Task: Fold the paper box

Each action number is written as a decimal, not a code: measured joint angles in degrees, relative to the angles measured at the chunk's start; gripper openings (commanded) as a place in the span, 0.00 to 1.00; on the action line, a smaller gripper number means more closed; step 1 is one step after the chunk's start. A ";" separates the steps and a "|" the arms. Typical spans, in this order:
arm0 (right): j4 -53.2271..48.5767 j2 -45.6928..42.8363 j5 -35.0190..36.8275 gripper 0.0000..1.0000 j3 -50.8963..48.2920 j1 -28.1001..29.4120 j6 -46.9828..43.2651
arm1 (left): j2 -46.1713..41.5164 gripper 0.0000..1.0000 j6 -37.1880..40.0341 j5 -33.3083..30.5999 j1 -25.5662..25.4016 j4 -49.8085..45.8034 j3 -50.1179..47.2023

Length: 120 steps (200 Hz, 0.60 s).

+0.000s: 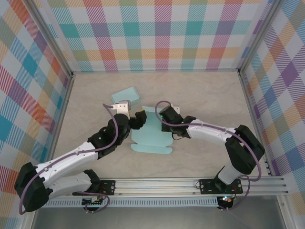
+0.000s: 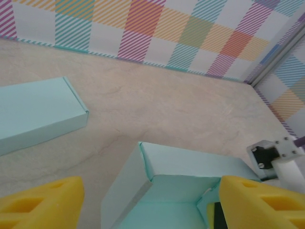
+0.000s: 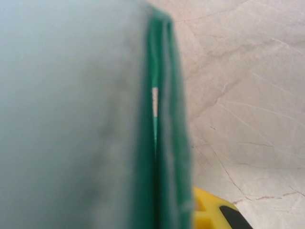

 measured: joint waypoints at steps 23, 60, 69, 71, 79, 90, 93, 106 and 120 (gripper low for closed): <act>-4.87 -0.02 -5.42 0.00 1.92 -1.77 -2.19 | -0.98 0.80 0.00 0.94 0.00 -3.80 0.85; -16.76 -0.02 -14.75 0.00 6.32 -6.29 -7.61 | 1.81 0.81 0.68 2.36 0.00 -10.51 5.03; -20.11 0.00 -16.92 0.00 7.76 -7.39 -9.44 | 2.82 0.81 0.68 2.54 0.00 -11.69 5.73; -20.90 0.02 -17.35 0.00 8.11 -7.65 -9.84 | 2.99 0.81 0.68 2.54 0.00 -11.91 5.84; -23.80 0.22 -18.69 0.00 9.51 -8.48 -11.21 | 3.65 0.81 0.68 2.71 0.00 -12.59 6.05; -27.61 1.01 -20.04 0.00 11.50 -9.51 -13.35 | 4.24 0.81 0.68 2.75 0.00 -13.51 6.05; -28.48 1.25 -20.24 0.00 11.96 -9.75 -13.84 | 4.37 0.81 0.68 2.75 0.00 -13.79 6.05; -32.72 3.21 -20.98 0.00 14.03 -10.78 -16.31 | 4.66 0.81 0.83 2.80 0.00 -14.62 6.05; -37.22 6.60 -20.87 0.00 15.93 -11.45 -19.10 | 4.66 0.81 0.87 2.80 0.00 -15.02 6.05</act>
